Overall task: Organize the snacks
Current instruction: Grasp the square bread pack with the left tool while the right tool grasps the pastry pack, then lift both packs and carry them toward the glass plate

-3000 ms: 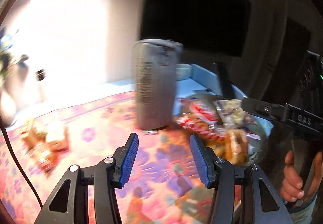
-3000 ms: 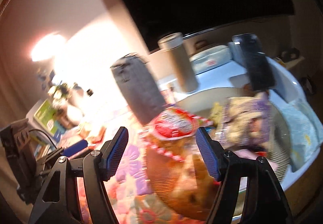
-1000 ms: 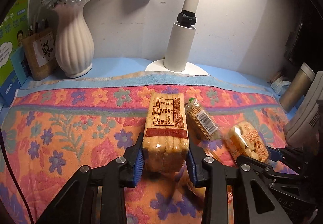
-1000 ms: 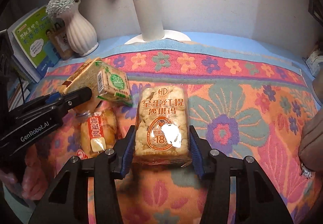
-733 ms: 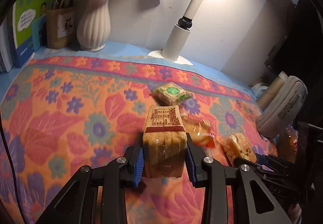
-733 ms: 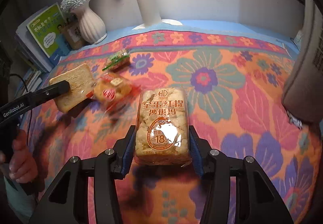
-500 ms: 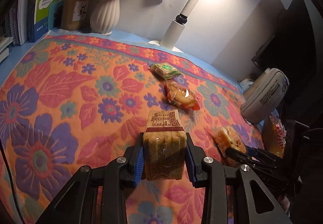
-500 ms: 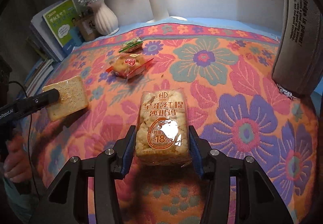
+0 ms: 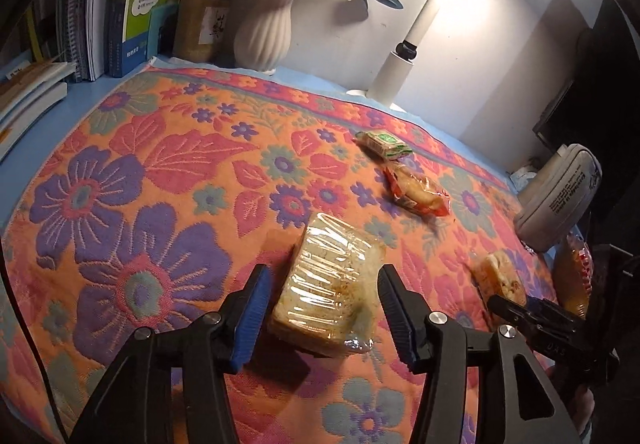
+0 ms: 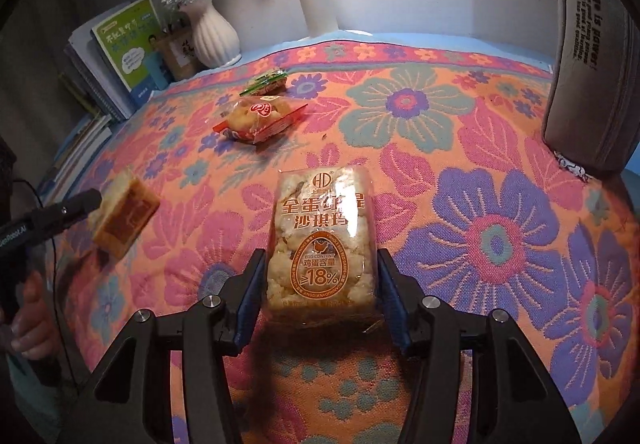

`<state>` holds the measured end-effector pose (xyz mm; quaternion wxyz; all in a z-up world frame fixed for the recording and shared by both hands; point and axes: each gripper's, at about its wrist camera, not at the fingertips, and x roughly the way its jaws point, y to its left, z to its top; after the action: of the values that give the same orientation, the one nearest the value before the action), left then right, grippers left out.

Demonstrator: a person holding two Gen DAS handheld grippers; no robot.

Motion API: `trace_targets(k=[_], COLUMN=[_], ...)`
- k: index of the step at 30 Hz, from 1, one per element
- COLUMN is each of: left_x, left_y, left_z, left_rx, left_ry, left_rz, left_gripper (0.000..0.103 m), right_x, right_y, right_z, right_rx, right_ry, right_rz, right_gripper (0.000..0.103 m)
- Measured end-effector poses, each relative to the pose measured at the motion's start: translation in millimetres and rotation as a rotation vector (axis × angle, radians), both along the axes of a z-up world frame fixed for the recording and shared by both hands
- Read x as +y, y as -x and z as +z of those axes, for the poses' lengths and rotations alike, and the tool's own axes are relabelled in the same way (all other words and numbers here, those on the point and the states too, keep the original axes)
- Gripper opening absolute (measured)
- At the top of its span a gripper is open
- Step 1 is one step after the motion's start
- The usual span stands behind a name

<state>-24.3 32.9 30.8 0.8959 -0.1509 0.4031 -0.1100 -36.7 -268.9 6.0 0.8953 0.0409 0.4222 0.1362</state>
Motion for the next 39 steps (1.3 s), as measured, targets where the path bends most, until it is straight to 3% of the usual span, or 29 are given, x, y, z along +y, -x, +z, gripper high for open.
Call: trace_targets(k=[3,4,6,8,12,16,17,25,32,39], left_x=[-0.7,-3.9,-11.3,-20.7,-39.3,-44.8,-45.7,-53.5,-83.9,-123.3], left_y=[-3.0,-3.7,-4.9,-6.1,-8.0,-10.9,-10.9,-1.5,13.7,24.0], left_z=[-3.3,-4.2,-4.9,-5.9,-10.4,-18.3,-19.3,-7.2,20.7,39.8], left_rx=[0.007,0.01,0.009,0.0,-0.013,0.007,0.005,-0.027,-0.087,-0.133], left_ry=[0.005,0.0,-0.015,-0.054,-0.193,-0.256,-0.264,-0.237,-0.23,-0.232], left_rz=[-0.027,-0.046,-0.072,-0.084,-0.071,-0.066,-0.064,-0.08,-0.154,-0.224], left_gripper=[0.053,0.057,0.074,0.076,0.07,0.053,0.053,0.053,0.053,0.053], right_x=[0.7,-0.3,-3.0,-3.5,-3.8,-3.8,-3.8,3.8,-15.4,-43.8], right_y=[-1.2,-1.8,-2.4,-2.0,-2.3,-2.2,-2.1,8.9,25.1,48.7], right_z=[-0.4,-0.7,-0.9,-1.0,-1.4,-1.2,-1.1,3.4,5.3,36.8], right_rx=[0.001,0.003,0.007,0.008,0.007,0.009,0.009,-0.023,-0.001,-0.057], right_ry=[0.008,0.001,-0.014,-0.02,-0.011,-0.016,-0.018,0.015,-0.08,-0.147], right_rz=[0.002,0.002,0.001,-0.001,-0.001,-0.002,-0.003,0.018,0.009,-0.014], right_gripper=[0.055,0.056,0.056,0.056,0.056,0.056,0.056,0.048,0.048,0.047])
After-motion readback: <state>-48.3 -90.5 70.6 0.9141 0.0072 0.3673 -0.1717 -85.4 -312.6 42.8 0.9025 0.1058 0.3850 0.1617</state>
